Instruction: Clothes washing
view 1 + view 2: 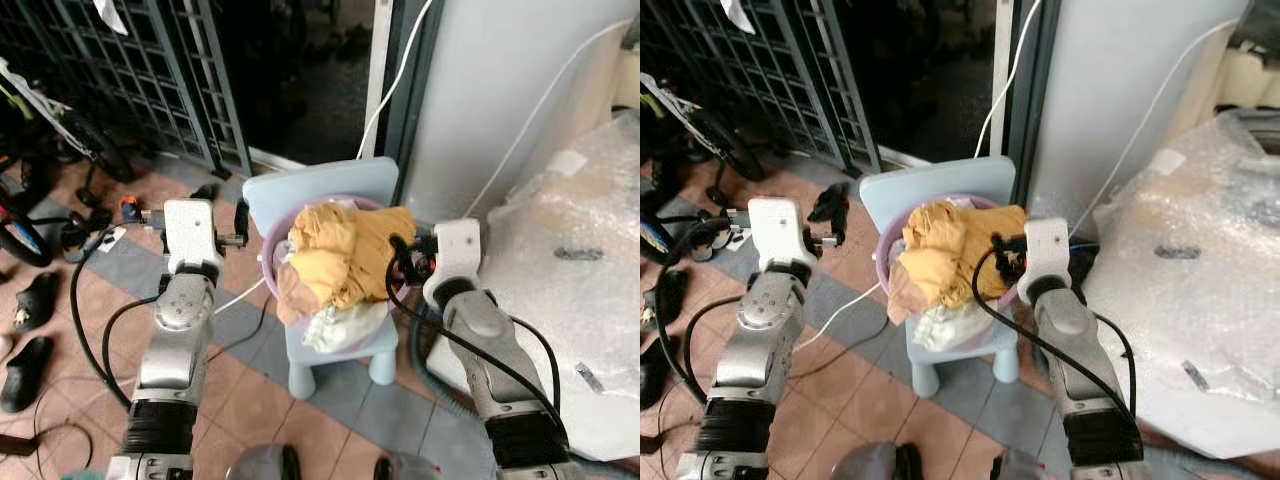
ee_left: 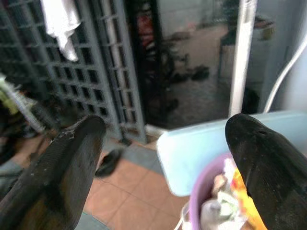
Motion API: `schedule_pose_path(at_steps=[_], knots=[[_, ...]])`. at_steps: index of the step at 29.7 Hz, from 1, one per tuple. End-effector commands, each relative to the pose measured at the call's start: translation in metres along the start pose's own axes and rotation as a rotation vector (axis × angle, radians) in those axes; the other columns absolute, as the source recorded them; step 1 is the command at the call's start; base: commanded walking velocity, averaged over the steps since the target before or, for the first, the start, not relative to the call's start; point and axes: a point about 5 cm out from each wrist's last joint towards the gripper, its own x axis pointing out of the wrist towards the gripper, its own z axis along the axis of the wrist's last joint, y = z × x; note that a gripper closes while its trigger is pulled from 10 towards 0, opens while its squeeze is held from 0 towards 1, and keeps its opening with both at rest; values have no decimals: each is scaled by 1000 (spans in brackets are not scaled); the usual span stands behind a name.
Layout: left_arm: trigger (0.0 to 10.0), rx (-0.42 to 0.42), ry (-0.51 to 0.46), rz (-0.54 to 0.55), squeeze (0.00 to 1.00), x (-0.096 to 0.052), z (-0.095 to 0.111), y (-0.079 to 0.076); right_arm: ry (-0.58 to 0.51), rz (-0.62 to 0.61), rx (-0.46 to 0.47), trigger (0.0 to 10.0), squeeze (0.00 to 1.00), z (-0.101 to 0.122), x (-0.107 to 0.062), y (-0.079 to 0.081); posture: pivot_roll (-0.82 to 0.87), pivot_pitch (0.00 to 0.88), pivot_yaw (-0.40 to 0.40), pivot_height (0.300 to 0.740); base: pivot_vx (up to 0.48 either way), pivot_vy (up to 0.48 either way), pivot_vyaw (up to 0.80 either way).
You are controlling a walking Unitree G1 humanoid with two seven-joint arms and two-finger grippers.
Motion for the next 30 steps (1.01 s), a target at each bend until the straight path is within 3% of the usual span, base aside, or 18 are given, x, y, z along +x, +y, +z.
schedule_pose_path(at_steps=[1,8,12,18,30], knots=[[10000,28,39,30,0,-8,-9,8,-30,-5,-14,10000,0,8,2,0,-18,0,61,740,0,0,800],[10000,30,95,3,0,-34,-30,12,-9,-20,16,10000,0,0,-2,0,-6,0,65,740,0,0,788],[10000,16,96,10,0,-33,-31,12,12,-30,43,10000,0,-4,1,0,-9,0,78,740,0,0,394],[10000,-10,46,-24,0,-27,-16,6,-14,-34,56,10000,0,5,5,3,-6,0,69,740,0,0,0],[10000,-48,52,-34,0,-35,-8,4,39,-18,65,10000,0,-6,-6,11,-1,0,53,740,274,0,0]])
